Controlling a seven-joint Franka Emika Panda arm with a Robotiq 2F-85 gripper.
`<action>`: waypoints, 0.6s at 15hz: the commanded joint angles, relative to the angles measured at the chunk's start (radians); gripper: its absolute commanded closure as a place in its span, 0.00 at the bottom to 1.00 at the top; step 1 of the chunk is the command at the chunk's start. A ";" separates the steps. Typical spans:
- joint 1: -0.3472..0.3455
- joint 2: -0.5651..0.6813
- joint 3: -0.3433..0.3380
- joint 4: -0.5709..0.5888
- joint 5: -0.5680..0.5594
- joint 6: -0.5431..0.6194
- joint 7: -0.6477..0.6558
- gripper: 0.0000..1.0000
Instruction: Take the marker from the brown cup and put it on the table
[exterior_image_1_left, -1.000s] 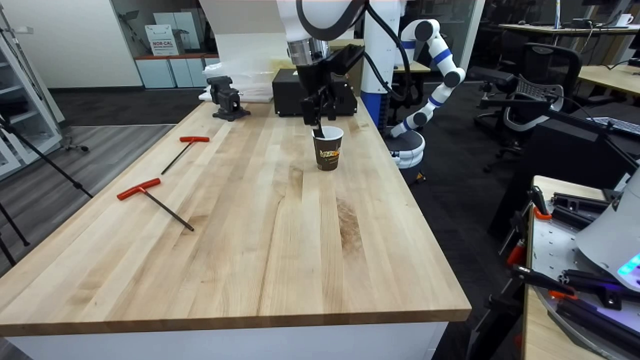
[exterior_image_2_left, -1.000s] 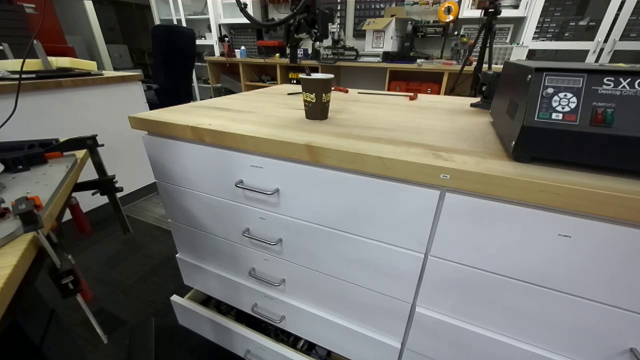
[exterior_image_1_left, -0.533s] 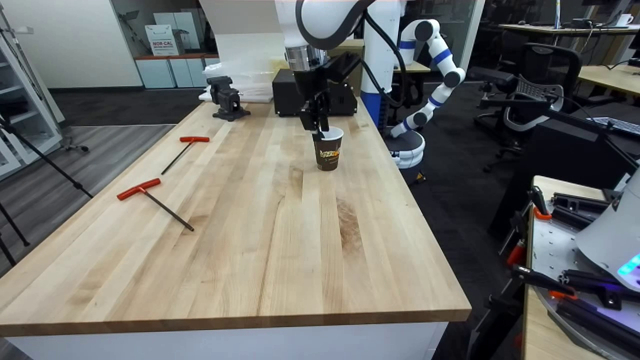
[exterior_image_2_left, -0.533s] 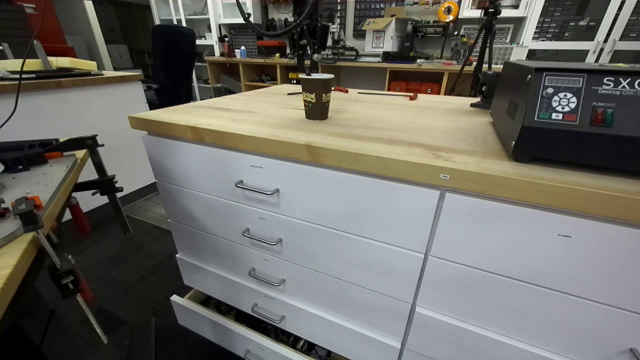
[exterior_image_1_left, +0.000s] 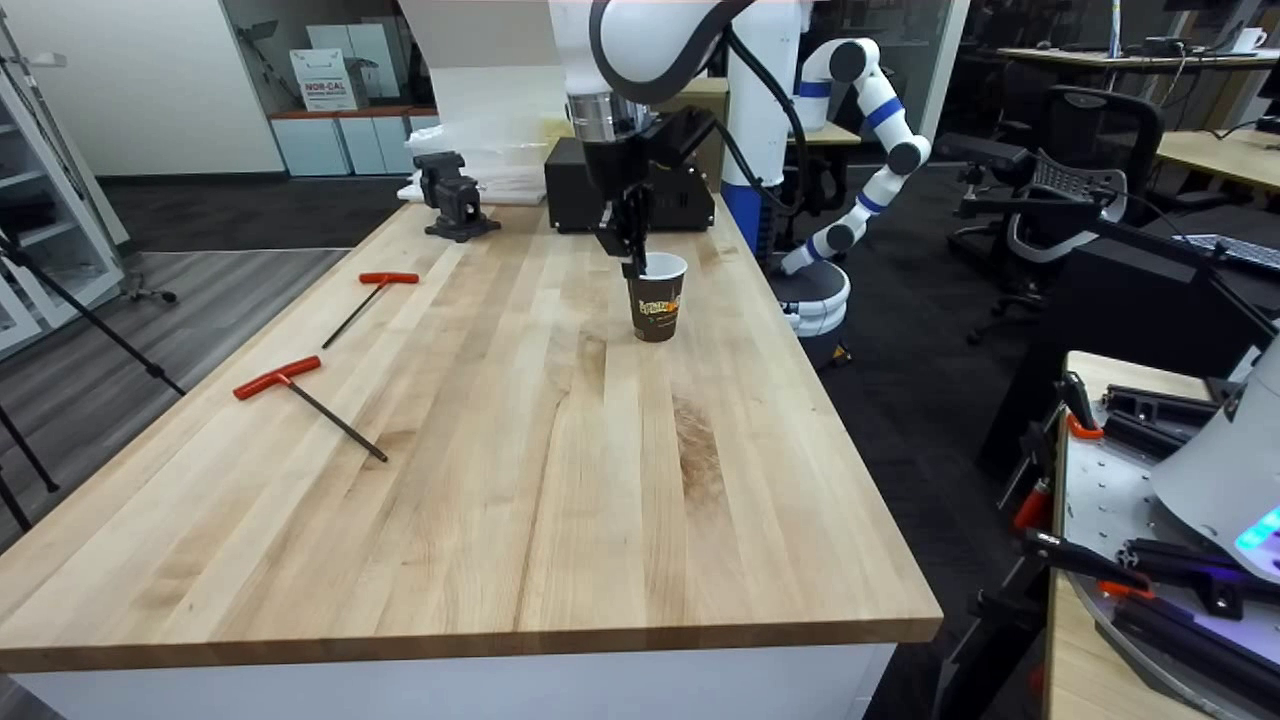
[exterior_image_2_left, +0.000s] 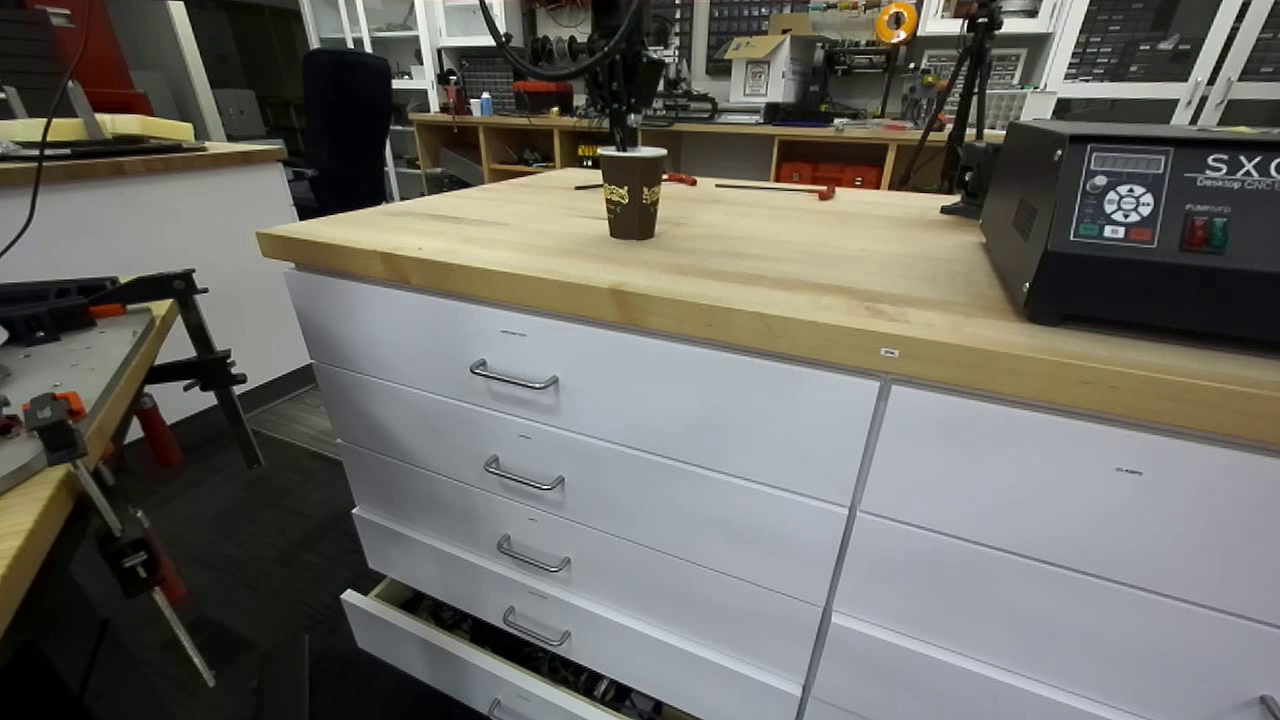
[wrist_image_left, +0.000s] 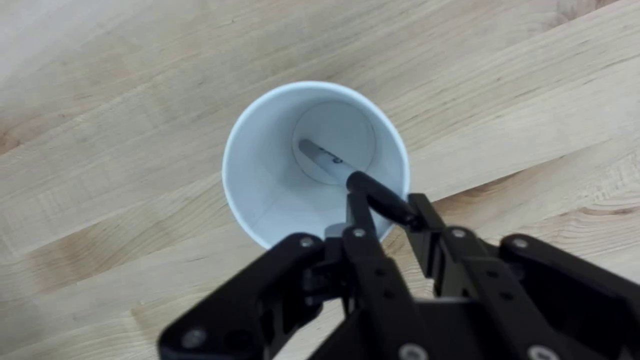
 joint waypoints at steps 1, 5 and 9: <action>0.001 0.010 -0.004 0.022 0.005 -0.010 -0.021 0.44; 0.001 0.008 -0.003 0.023 0.005 -0.015 -0.028 0.78; 0.002 0.007 -0.003 0.025 0.005 -0.020 -0.029 1.00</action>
